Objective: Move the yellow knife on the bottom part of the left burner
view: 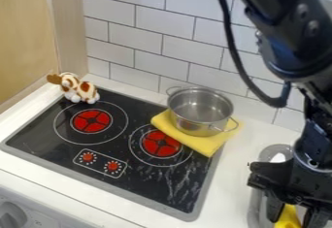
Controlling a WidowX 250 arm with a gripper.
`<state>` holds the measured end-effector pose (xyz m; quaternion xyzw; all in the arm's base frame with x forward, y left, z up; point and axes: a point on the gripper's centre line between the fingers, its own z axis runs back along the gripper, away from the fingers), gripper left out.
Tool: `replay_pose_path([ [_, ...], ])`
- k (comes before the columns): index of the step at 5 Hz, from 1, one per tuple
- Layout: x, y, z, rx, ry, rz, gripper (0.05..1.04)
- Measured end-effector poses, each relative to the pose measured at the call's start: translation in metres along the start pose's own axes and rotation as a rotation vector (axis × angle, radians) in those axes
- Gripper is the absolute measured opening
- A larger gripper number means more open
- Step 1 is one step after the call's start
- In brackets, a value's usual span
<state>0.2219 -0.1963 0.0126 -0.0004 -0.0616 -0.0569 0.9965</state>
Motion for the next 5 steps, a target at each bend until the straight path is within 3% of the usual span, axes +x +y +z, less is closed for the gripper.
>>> replay_pose_path([
  [1,0.009,-0.002,0.024,-0.025,-0.087,0.051,0.448],
  [3,0.006,0.021,0.065,-0.014,-0.187,0.204,0.448],
  [5,-0.005,0.055,0.089,0.034,-0.243,0.461,0.448],
])
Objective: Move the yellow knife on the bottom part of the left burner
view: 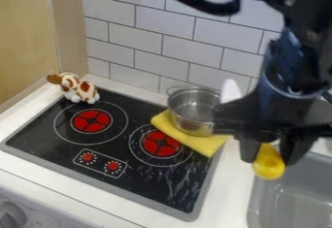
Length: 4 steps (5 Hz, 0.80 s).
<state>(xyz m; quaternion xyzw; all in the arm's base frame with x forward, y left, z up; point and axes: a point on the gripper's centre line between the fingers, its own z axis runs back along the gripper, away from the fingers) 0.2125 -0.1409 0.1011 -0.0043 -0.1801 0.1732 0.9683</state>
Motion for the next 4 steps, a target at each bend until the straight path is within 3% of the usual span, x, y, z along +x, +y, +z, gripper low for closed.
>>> replay_pose_path([
  [1,0.012,0.019,0.011,0.05,-0.089,0.23,0.448],
  [2,0.019,0.039,0.014,0.117,-0.14,0.395,0.448],
  [4,0.032,0.076,0.001,0.203,-0.157,0.636,0.448],
])
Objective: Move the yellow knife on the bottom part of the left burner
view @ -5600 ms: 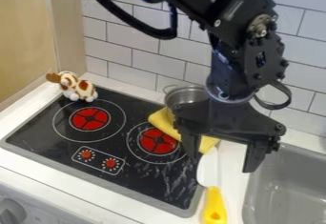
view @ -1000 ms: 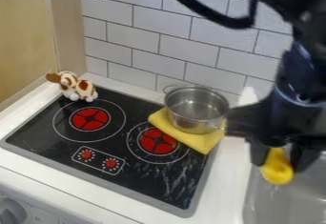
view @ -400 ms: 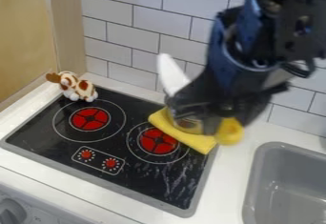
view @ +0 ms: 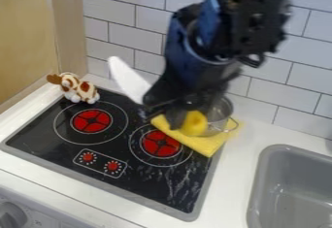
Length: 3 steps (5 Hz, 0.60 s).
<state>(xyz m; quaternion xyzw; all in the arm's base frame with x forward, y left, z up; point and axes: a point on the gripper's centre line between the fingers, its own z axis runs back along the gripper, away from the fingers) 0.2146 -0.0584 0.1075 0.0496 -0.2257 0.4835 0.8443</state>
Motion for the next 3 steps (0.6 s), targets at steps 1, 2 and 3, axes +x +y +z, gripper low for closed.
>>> replay_pose_path([
  [1,0.01,0.014,-0.014,0.035,0.012,0.075,0.448],
  [2,0.019,0.023,-0.023,0.054,0.02,0.128,0.448],
  [3,0.029,0.035,-0.036,0.074,0.027,0.22,0.448],
])
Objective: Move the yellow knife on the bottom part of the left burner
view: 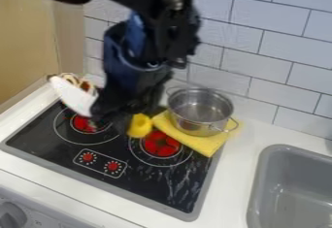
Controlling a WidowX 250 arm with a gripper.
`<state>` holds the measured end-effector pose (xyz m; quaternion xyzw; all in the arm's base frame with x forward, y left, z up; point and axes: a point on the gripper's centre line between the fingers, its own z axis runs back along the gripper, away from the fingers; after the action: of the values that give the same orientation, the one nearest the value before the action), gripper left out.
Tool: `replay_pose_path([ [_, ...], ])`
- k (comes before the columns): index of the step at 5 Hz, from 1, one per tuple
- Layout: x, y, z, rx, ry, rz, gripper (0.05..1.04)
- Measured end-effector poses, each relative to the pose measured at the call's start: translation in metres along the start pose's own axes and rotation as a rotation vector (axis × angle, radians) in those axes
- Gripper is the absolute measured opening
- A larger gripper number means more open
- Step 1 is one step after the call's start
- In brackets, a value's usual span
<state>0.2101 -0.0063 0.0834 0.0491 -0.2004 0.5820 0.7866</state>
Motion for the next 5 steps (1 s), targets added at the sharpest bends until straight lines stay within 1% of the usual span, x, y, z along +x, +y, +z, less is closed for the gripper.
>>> replay_pose_path([
  [1,0.009,-0.001,-0.018,0.019,0.044,0.067,0.448],
  [3,0.023,0.004,-0.052,0.031,0.107,0.146,0.448],
  [4,0.025,0.007,-0.062,0.037,0.123,0.15,0.448],
  [5,0.03,0.013,-0.071,0.058,0.136,0.161,0.448],
])
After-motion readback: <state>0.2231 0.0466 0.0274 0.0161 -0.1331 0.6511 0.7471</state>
